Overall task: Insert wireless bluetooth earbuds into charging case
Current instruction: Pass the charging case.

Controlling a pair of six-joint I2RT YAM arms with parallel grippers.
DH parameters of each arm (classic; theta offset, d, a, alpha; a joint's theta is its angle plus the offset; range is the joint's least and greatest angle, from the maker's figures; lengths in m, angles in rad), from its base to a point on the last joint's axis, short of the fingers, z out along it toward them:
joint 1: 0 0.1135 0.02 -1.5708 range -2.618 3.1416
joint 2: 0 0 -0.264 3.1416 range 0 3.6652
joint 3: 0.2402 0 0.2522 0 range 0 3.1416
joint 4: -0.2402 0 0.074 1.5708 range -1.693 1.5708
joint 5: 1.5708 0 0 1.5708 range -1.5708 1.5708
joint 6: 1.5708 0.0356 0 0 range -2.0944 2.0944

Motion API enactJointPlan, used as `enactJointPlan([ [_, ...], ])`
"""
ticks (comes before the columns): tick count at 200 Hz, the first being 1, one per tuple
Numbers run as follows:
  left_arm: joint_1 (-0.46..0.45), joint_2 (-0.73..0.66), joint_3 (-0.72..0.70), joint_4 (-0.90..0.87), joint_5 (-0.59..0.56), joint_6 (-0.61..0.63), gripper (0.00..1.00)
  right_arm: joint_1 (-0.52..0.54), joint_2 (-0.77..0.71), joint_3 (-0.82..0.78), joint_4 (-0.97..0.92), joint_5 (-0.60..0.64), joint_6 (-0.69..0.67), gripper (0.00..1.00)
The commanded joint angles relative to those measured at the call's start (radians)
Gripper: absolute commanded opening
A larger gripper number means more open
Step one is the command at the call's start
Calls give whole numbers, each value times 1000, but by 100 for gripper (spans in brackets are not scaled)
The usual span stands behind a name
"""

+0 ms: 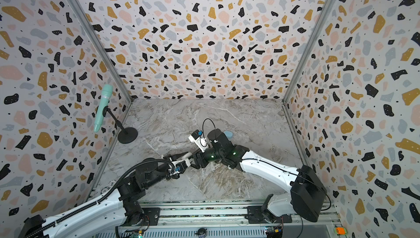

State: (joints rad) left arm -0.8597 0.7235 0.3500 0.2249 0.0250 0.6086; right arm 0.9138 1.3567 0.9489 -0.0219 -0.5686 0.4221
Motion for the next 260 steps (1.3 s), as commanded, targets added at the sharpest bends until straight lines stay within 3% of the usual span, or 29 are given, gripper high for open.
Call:
enactJointPlan([
  [1,-7,-3,2,33,-2,9,49,5,-13,5,9,1,1,0],
  [146,-18,-5,7,-3,-14,23,46,16,-7,-4,14,13,0,0],
  [209,-17,-1,7,10,-4,12,39,20,2,-4,20,10,0,0],
  [260,-18,22,20,19,12,-5,25,25,4,-5,22,9,4,0],
])
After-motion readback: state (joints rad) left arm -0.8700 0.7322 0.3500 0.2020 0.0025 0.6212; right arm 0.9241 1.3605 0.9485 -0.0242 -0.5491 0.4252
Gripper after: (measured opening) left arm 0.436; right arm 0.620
